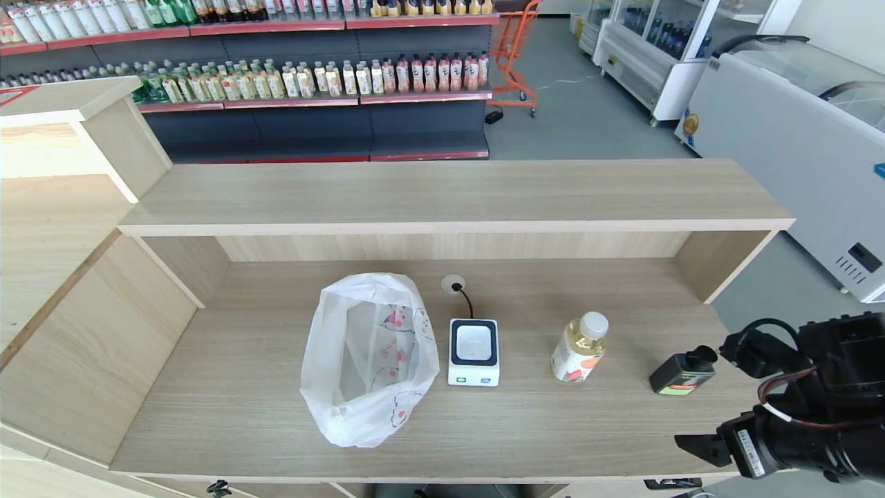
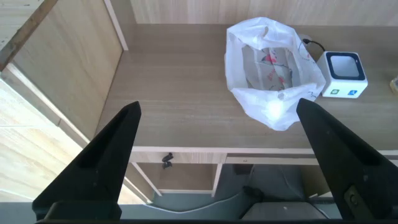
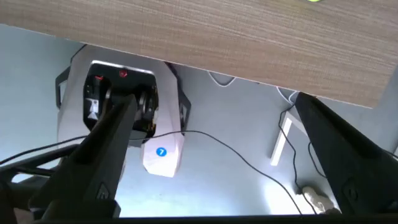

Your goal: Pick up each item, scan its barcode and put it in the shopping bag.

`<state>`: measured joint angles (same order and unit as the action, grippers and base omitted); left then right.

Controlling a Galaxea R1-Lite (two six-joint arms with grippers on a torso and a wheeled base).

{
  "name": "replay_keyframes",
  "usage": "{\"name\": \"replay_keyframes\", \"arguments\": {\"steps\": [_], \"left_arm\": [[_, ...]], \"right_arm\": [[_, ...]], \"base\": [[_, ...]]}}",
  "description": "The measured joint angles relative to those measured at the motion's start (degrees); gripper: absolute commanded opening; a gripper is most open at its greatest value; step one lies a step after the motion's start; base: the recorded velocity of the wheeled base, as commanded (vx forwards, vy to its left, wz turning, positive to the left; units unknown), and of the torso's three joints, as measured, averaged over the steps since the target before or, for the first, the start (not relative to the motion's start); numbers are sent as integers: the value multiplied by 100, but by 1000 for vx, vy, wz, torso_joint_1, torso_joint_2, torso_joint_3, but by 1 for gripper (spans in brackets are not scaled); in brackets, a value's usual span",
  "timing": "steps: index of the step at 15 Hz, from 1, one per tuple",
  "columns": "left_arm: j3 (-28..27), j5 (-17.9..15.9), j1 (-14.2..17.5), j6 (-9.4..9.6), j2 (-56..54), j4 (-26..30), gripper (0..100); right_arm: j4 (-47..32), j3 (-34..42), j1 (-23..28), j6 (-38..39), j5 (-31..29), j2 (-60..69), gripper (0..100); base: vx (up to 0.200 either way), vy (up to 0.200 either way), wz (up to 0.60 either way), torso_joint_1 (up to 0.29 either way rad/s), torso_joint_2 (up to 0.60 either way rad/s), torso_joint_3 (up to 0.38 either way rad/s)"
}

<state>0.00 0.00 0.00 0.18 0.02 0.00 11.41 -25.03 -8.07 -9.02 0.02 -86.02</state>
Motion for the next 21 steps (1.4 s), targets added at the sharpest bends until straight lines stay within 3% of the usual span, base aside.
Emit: {"name": "replay_keyframes", "arguments": {"steps": [4,8,10,13,21], "left_arm": [[0,0,0,0,0,0,100],[0,0,0,0,0,0,100],[0,0,0,0,0,0,100],[0,0,0,0,0,0,100],[0,0,0,0,0,0,100]], "right_arm": [[2170,-29,-229,27,-93,-1519,100],[3968,-399,-929,1303,-629,-3016,100],[4620,-772,-1215,1490,-735,-3590,100],[4837,-1297,-1364,1501,-1245,-4161,100],[5695,-1887,-1392,1200,-1291,-5014,100]], "base": [[0,0,0,0,0,0],[0,0,0,0,0,0],[0,0,0,0,0,0],[0,0,0,0,0,0],[0,0,0,0,0,0]]}}
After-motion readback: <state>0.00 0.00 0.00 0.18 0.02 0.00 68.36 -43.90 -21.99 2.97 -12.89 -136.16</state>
